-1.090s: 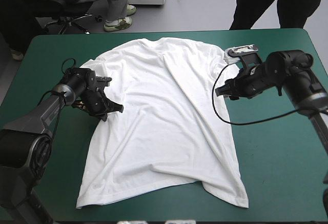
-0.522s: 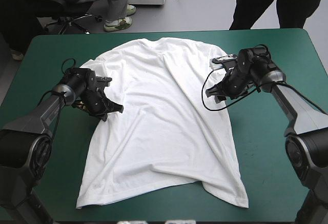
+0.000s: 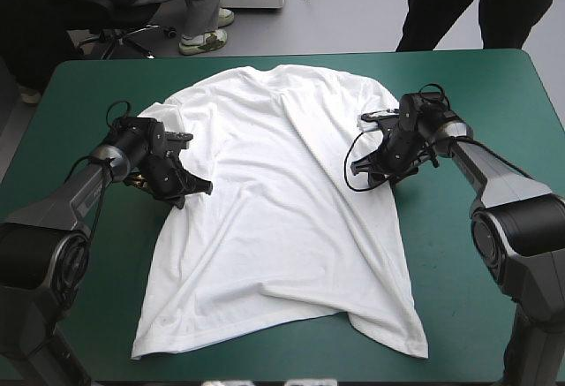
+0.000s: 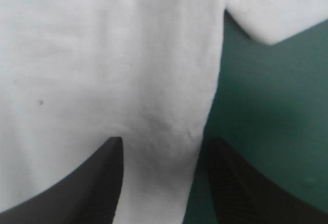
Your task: Fold the cloth
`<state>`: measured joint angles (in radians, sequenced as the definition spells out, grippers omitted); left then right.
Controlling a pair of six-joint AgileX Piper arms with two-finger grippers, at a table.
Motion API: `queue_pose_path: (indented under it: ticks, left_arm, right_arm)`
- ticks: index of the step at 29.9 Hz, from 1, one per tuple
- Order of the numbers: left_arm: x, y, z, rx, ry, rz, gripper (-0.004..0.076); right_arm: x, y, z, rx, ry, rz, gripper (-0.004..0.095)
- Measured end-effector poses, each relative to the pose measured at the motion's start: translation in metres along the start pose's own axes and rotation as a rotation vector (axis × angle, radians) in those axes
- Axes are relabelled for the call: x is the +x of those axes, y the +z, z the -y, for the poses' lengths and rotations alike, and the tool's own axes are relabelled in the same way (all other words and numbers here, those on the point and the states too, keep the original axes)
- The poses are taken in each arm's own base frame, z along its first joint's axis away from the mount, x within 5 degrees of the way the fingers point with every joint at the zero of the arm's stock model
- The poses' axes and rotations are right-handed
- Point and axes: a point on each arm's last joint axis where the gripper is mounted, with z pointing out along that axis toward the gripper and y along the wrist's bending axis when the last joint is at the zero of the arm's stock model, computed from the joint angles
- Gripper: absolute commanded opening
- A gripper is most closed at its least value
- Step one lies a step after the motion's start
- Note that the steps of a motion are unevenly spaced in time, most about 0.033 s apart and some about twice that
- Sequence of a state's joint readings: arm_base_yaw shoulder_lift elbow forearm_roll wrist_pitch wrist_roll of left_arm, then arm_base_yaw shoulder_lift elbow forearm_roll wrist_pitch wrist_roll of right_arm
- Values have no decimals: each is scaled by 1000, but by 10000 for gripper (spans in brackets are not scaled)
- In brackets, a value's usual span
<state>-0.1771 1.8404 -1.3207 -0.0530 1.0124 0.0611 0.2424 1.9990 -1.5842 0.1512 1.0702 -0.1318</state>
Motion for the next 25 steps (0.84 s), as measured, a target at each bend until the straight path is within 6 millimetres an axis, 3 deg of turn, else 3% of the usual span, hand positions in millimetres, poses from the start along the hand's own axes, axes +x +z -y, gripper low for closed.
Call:
queue_pose_path:
  ticks: [3, 15, 18, 25]
  left_arm:
    - [0, 0, 0, 0, 0, -1, -13]
    - [0, -6, 1, 5, 1, 2, -17]
    - [-3, -24, 1, 2, 4, 53, -17]
    - [-5, -118, 5, -13, 21, 313, -17]
  right_arm:
    - [0, 1, 4, 13, -8, -4, 0]
    - [2, -6, 2, 25, -20, -4, -17]
    - [3, -26, -1, 37, -27, 41, -17]
    - [21, -111, -9, 98, -66, 244, -17]
